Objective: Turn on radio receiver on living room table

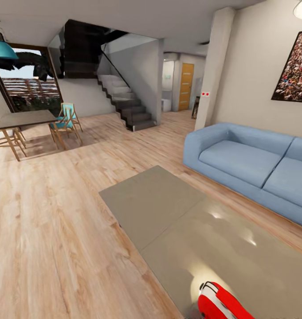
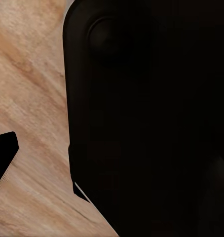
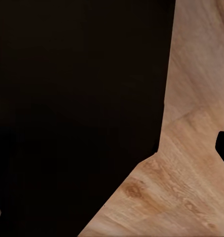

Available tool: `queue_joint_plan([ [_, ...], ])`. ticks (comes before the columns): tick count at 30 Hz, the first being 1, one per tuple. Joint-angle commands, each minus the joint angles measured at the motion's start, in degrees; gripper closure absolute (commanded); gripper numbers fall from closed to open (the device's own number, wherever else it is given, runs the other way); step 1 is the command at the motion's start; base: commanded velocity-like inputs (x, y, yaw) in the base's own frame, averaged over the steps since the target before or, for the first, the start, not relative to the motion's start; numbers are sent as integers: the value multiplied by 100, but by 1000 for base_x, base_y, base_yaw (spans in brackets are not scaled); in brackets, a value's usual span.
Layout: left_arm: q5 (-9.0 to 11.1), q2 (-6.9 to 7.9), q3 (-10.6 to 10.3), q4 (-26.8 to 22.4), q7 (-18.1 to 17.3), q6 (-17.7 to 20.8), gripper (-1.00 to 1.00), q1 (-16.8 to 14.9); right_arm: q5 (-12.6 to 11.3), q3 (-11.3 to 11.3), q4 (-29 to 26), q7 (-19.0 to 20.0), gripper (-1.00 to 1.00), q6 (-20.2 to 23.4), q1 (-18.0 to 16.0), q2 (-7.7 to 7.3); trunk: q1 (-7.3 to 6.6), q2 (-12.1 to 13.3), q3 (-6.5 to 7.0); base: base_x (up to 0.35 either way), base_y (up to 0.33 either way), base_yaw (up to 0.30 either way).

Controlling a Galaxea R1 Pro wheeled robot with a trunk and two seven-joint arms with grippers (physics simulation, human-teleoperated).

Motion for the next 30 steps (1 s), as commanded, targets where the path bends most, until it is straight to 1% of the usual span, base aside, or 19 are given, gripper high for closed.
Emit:
queue_joint_plan([
  [1, 0, 0, 0, 0, 1, 0, -100, 0, 0, 0, 0, 0, -100, 0, 0, -1, 0, 0, 0, 0, 0, -171],
  [9, 0, 0, -3, 0, -20, 6, -100, 0, 0, 6, 0, 0, -100, 8, 0, 0, 0, 0, 0, 35, 41, -46],
  [24, 0, 0, -18, 0, -43, 10, -100, 0, 5, 16, 0, 0, -100, 9, 0, 0, 0, 0, 0, 221, 234, -2],
  [30, 0, 0, -16, 0, -34, 10, -100, 0, 8, 17, 0, 1, -100, 9, 0, 1, 0, 0, 0, 101, 88, 0],
])
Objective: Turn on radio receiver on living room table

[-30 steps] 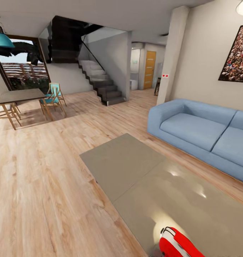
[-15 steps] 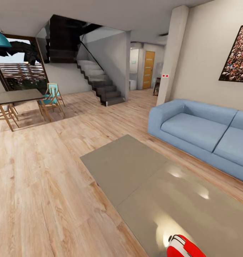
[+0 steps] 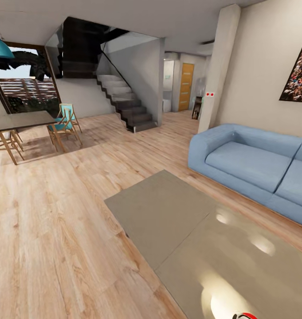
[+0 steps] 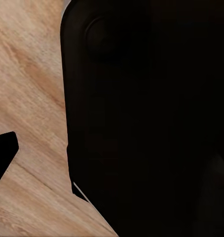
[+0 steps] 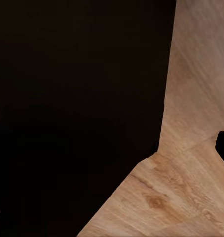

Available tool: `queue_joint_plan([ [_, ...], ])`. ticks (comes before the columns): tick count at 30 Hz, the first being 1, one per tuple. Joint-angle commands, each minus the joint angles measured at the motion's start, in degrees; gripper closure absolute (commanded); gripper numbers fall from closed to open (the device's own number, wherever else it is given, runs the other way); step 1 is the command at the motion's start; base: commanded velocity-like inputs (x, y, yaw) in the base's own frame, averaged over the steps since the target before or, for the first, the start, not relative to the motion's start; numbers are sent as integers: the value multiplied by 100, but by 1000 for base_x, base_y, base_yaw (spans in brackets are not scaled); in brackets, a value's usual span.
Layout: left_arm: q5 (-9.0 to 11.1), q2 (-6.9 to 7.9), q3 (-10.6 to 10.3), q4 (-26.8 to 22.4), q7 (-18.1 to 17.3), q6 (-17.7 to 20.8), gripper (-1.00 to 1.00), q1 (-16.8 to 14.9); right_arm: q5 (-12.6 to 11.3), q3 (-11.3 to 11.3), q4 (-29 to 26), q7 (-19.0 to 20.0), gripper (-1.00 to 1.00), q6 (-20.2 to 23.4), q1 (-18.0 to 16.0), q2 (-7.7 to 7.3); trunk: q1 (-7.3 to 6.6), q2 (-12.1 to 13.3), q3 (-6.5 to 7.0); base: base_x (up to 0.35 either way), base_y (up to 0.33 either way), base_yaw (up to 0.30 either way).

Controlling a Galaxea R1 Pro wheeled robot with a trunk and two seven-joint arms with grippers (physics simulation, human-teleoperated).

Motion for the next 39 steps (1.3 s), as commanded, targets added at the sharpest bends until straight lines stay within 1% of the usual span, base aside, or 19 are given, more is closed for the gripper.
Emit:
queue_joint_plan([
  [1, 0, 0, 2, 0, 1, 0, -100, 0, 0, -2, 0, 0, -100, 0, 0, -1, 0, 0, 0, 34, 29, -7],
  [6, 0, 0, 6, 0, 25, -2, -100, 0, -15, -16, 0, -1, -100, -5, 0, 1, 0, 0, 0, 12, 11, -136],
  [39, 0, -2, 15, 0, 64, -35, -100, 0, -7, -7, 0, 0, -100, 0, 0, 2, 0, 0, 0, 0, 0, -282],
])
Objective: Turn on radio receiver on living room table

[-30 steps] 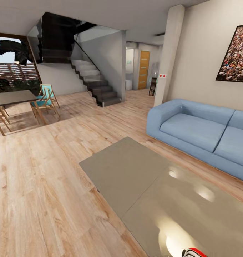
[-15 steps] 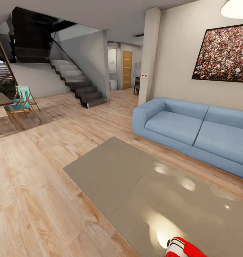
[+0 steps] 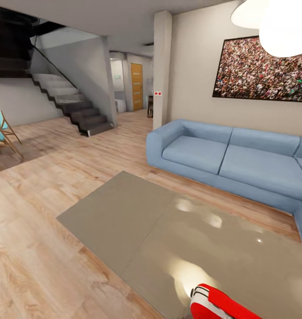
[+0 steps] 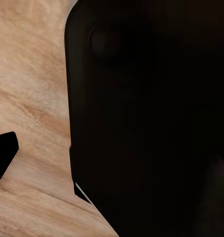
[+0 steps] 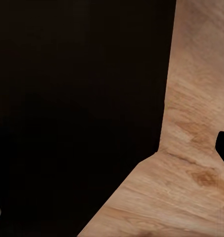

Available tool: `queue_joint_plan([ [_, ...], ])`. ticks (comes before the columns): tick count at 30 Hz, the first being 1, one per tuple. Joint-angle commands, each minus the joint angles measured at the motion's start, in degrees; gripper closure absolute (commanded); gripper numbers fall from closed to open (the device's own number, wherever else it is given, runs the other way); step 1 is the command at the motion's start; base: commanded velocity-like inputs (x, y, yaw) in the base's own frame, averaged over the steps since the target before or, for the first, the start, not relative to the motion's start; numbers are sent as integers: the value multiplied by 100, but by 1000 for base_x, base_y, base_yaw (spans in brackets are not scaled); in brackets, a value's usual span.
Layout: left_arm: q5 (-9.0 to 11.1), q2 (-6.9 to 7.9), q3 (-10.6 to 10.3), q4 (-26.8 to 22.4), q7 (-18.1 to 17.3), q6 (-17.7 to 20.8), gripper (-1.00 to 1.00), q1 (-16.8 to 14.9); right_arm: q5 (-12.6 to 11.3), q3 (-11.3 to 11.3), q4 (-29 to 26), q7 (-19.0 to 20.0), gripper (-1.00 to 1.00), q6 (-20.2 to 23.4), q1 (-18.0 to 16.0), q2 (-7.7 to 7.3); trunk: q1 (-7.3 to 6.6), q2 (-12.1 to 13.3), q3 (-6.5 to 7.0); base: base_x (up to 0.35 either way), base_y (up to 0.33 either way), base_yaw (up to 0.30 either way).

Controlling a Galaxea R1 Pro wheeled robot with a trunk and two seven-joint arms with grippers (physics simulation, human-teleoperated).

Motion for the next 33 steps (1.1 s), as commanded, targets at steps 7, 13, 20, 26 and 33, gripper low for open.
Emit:
queue_joint_plan([
  [7, 0, 2, -1, 0, 0, 0, -100, 0, 0, 1, 0, 0, -100, -1, 0, 0, 0, 0, 0, 0, 0, -284],
  [13, 0, 2, 0, 0, 0, 0, -100, 0, 0, 3, 0, 0, -100, 0, 0, 0, 0, 0, 0, 0, 0, -284],
  [20, 0, 3, 0, 0, 0, 0, -100, 0, 0, 7, 0, 0, -100, 0, 0, 0, 0, 0, 0, 0, 0, -284],
  [26, 0, 0, 0, 0, 0, 0, -100, 0, 0, 7, 0, 0, -100, 0, 0, 0, 0, 0, 0, 0, 0, -284],
  [33, 0, -5, 8, 0, 0, 0, -100, 0, 0, 7, 0, 0, -100, 0, 0, 0, 0, 0, 0, 0, 0, -284],
])
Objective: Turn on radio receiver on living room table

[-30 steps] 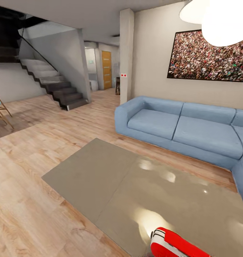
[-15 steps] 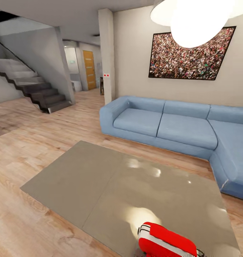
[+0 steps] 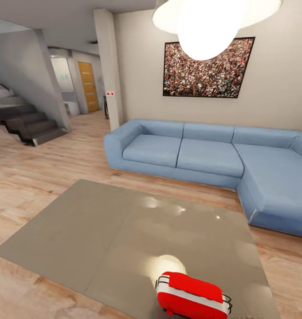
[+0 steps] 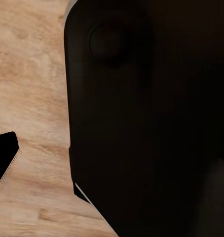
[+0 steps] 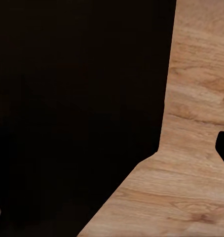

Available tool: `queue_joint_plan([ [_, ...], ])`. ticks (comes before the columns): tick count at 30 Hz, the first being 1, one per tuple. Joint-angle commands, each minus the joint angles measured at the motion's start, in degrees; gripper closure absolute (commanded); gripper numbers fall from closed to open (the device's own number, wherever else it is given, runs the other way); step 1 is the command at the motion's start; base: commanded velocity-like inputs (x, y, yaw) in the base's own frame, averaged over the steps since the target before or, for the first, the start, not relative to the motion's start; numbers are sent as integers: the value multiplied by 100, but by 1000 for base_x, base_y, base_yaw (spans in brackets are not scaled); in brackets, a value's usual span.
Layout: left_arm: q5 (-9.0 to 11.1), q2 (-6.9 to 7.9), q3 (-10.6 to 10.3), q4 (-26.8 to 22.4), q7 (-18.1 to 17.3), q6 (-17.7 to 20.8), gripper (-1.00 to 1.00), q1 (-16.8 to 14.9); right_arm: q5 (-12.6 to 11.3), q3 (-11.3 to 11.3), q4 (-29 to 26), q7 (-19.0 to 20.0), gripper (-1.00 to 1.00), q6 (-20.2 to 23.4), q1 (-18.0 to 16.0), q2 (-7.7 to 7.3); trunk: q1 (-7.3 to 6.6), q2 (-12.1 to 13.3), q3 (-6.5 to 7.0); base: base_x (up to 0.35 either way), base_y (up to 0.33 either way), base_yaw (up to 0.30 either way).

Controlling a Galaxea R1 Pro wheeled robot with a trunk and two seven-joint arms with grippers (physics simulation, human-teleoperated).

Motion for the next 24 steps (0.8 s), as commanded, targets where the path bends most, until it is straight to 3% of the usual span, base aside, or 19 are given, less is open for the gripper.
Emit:
queue_joint_plan([
  [1, 0, 0, 0, 0, 0, 0, -100, 0, 0, 0, 0, 0, -100, 0, 0, 0, 0, 0, 0, 0, 0, -284],
  [24, 0, -1, -7, 0, 0, 9, -100, 0, 0, -8, 0, -1, -100, 0, 0, 0, 0, 0, 0, 0, 0, -284],
])
